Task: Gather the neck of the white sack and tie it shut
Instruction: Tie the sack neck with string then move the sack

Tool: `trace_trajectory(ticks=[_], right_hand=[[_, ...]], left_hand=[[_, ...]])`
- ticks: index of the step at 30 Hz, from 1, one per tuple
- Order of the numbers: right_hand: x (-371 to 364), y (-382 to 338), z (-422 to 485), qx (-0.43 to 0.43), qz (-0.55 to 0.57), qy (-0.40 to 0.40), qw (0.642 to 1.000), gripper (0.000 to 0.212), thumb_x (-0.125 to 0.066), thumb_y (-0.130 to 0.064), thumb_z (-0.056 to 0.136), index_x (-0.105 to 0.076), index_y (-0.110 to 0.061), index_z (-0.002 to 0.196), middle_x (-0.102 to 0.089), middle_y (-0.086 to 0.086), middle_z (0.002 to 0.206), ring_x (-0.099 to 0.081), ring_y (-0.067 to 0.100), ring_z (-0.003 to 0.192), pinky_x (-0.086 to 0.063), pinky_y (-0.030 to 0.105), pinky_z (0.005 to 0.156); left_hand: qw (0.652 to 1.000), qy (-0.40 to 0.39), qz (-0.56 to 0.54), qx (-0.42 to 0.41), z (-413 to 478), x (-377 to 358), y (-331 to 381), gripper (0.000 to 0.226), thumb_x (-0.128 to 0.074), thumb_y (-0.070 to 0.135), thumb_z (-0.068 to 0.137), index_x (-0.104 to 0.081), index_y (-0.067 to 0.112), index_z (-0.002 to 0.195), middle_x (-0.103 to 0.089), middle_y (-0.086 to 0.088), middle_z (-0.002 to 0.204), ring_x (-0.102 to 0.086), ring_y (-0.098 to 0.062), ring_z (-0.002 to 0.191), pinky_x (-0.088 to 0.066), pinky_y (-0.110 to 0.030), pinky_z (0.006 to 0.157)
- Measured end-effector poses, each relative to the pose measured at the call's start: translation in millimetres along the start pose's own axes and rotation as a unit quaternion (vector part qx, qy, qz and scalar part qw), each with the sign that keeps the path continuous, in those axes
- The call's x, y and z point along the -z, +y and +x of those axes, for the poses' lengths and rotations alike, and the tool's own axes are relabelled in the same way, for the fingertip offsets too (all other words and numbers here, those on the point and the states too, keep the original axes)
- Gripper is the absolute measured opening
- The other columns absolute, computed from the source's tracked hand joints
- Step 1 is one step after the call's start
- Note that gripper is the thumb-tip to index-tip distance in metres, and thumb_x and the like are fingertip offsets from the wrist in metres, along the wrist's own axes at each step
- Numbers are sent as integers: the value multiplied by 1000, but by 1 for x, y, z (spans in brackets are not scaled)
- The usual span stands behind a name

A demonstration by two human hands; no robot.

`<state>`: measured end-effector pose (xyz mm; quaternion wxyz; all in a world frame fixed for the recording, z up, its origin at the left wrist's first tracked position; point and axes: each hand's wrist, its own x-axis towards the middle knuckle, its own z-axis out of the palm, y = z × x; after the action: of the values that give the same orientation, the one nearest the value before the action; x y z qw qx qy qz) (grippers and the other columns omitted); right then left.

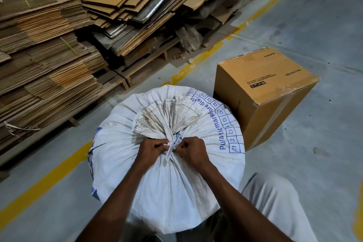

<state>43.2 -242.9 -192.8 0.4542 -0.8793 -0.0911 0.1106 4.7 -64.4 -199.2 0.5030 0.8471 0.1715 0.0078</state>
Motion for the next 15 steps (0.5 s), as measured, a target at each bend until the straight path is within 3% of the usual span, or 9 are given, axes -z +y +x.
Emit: trace_trajectory(ticks=[4,8,11,13,15], right_hand=[[2,0,2,-4,9,-15,1000,14,-80,-22,70,-75,-11,64,-73,4,61,-67,15,59,-51,33,61],[5,-6,14,14,4,-47,999,18,-72,-27,70,-76,-10,66,-71,6,62,-59,9,60,-46,31,59],[11,-11,28,10,26,-109,994,12,-77,-16,79,-79,-6,72,-76,9,70,-61,8,65,-47,30,64],[18,-11,30,-11,68,-116,991,20,-77,-19,86,-79,-5,73,-73,4,61,-60,3,58,-47,23,59],[18,-9,29,-117,182,-106,970,37,-74,-33,92,-78,0,76,-72,6,58,-64,9,51,-53,23,56]], left_hand=[[1000,-4,-9,1,0,1,1,25,-67,-13,85,-74,-4,107,-75,-9,93,-69,10,70,-52,-7,66],[1000,-17,8,-8,1,3,1,24,-72,-9,83,-75,-3,106,-74,20,80,-69,11,75,-51,-7,71],[999,-15,34,-21,1,7,3,23,-75,-6,81,-76,-2,104,-68,34,68,-66,15,74,-50,-5,70],[999,-6,37,-28,1,6,8,20,-76,-4,81,-78,-1,101,-68,31,65,-65,15,67,-50,-7,68],[998,2,45,-46,2,2,13,15,-80,0,79,-80,3,94,-72,18,69,-65,13,64,-52,-14,68]])
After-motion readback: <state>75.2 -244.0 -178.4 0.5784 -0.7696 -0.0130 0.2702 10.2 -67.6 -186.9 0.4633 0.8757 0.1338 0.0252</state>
